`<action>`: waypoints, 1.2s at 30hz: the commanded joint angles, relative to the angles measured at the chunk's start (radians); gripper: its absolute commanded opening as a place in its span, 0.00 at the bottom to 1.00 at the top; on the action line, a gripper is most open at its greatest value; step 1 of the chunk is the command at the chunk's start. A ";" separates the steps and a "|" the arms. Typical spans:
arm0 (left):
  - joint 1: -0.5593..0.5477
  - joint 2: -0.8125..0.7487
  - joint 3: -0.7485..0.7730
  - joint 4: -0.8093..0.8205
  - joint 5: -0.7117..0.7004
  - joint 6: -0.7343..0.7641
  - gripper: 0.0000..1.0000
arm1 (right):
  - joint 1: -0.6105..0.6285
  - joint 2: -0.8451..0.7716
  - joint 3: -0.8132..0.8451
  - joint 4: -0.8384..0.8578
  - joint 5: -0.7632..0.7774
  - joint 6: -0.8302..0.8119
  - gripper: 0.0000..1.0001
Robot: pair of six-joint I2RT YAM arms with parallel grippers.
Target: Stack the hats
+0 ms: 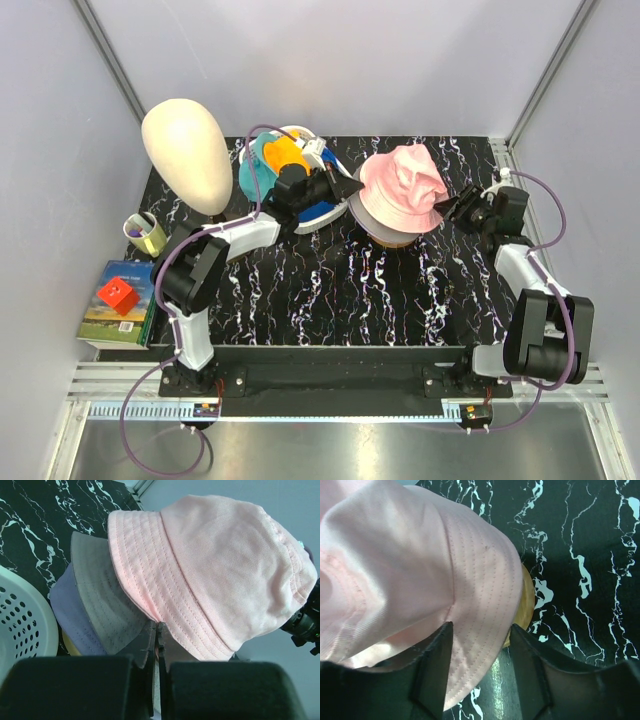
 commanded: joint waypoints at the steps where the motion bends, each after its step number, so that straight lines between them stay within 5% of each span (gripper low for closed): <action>1: 0.007 -0.011 -0.005 0.106 -0.002 -0.011 0.00 | -0.011 0.035 -0.008 0.043 -0.002 -0.012 0.52; 3: 0.008 -0.011 -0.008 0.107 -0.004 -0.011 0.00 | -0.011 0.047 -0.010 0.064 -0.015 -0.006 0.50; 9: 0.013 -0.031 -0.010 0.072 -0.019 0.029 0.00 | -0.011 0.050 -0.015 0.075 -0.031 -0.003 0.15; 16: 0.014 -0.080 0.003 -0.011 -0.039 0.110 0.00 | -0.011 -0.026 -0.018 0.049 -0.036 -0.011 0.04; 26: 0.016 -0.092 -0.043 -0.137 -0.095 0.213 0.00 | -0.011 -0.194 -0.007 -0.060 0.059 -0.044 0.22; 36: 0.016 -0.040 -0.007 -0.235 -0.154 0.279 0.00 | -0.030 -0.031 0.019 0.043 -0.017 -0.001 0.55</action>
